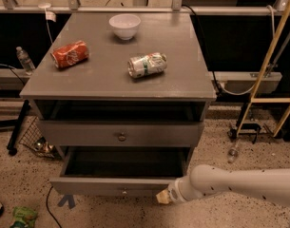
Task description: Close middle drawer
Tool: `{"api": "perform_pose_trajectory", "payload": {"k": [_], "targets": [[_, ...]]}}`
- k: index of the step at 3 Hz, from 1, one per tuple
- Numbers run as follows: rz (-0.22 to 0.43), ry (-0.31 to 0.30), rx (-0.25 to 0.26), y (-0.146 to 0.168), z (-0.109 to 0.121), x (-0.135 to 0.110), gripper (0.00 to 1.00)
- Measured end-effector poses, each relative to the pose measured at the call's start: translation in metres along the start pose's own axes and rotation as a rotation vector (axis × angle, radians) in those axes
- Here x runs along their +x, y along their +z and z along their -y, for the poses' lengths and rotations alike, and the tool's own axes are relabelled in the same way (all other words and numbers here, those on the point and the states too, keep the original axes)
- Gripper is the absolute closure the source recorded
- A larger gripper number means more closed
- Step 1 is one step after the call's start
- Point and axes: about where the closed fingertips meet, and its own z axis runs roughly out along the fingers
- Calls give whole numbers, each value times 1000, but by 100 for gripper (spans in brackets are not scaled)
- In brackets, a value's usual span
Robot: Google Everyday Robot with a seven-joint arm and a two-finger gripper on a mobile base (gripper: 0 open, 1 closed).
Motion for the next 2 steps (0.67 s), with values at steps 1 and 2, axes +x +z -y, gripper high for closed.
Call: {"api": "perform_pose_trajectory", "payload": {"k": [1,2], "targets": [[0,0,0,0,0,0,100],[44,-24,20,7,6,-15,100]]}}
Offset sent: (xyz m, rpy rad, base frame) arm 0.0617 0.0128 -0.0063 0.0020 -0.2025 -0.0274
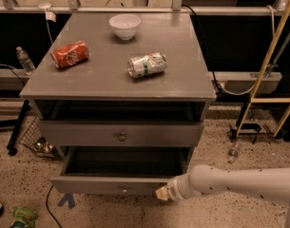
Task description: Close middle drawer
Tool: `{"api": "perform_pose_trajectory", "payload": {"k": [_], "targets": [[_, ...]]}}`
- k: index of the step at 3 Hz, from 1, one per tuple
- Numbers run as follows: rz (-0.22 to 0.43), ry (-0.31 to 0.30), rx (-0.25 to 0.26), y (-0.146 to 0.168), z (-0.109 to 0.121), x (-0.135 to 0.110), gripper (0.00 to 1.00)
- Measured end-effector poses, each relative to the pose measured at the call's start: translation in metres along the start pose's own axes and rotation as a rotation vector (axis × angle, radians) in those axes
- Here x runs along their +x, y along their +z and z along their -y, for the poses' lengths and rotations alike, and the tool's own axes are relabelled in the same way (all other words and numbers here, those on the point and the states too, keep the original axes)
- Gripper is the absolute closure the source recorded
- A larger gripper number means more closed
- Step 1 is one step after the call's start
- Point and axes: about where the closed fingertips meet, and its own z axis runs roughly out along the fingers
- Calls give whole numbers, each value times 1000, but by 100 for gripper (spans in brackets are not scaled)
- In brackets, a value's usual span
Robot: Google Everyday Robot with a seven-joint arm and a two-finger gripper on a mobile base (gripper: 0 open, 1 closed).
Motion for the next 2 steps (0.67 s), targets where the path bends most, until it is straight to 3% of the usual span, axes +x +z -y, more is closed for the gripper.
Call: {"api": "perform_pose_trajectory", "payload": {"k": [2], "targets": [[103,-74,51,18,19,-45,100]]}}
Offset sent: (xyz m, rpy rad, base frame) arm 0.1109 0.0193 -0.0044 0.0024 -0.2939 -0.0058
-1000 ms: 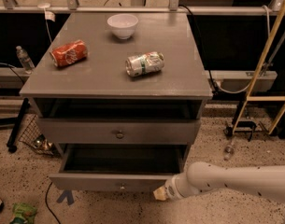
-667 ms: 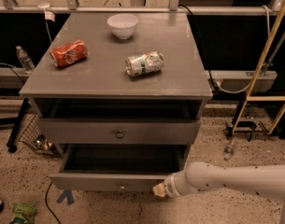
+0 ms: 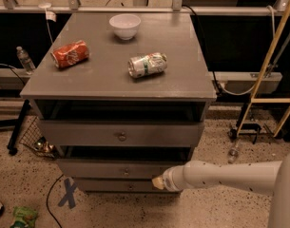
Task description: Close middle drawer
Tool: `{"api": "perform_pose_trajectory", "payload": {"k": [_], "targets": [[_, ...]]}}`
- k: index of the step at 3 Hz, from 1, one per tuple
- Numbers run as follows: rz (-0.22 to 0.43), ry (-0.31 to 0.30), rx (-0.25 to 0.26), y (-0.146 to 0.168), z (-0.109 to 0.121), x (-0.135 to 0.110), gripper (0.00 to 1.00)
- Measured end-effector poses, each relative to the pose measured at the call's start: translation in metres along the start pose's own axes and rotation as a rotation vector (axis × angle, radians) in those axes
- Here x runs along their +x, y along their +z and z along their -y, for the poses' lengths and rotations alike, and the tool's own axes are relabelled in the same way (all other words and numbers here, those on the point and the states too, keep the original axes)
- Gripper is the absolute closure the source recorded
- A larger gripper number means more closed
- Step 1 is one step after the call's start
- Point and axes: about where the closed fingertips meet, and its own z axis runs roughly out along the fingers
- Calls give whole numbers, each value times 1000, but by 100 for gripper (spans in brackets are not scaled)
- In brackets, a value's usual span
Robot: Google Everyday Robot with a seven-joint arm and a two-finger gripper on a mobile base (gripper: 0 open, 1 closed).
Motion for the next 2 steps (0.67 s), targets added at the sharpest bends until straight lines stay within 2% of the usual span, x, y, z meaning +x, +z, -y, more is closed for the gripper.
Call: {"api": "perform_pose_trajectory", "payload": {"k": [1,2], "targets": [[89,-43,30,12,15,-28,100],[195,-89,52,25,37,-65,100]]}}
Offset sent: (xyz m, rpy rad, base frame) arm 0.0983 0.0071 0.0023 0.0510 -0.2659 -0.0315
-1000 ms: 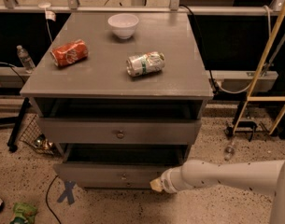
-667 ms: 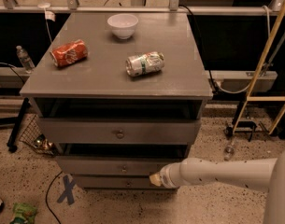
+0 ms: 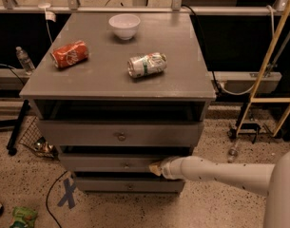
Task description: Close middle drawer
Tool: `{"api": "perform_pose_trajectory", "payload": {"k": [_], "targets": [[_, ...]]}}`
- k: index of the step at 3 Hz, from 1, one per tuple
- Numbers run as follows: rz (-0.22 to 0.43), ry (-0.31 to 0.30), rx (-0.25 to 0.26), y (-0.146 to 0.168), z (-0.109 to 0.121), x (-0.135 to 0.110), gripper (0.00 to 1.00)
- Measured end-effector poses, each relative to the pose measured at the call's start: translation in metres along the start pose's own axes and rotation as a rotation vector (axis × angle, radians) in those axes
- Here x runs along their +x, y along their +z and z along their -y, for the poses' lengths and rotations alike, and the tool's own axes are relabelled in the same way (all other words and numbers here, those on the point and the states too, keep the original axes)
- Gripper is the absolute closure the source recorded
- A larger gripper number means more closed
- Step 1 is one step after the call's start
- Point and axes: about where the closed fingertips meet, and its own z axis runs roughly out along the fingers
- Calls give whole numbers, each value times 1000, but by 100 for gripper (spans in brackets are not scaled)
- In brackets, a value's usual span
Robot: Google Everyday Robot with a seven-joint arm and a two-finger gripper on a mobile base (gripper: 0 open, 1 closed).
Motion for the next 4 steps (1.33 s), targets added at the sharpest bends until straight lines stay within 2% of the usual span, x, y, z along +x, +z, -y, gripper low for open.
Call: {"api": "perform_pose_trajectory", "payload": {"k": [4], "targets": [[0,0,0,-2,-3,3,100]]}}
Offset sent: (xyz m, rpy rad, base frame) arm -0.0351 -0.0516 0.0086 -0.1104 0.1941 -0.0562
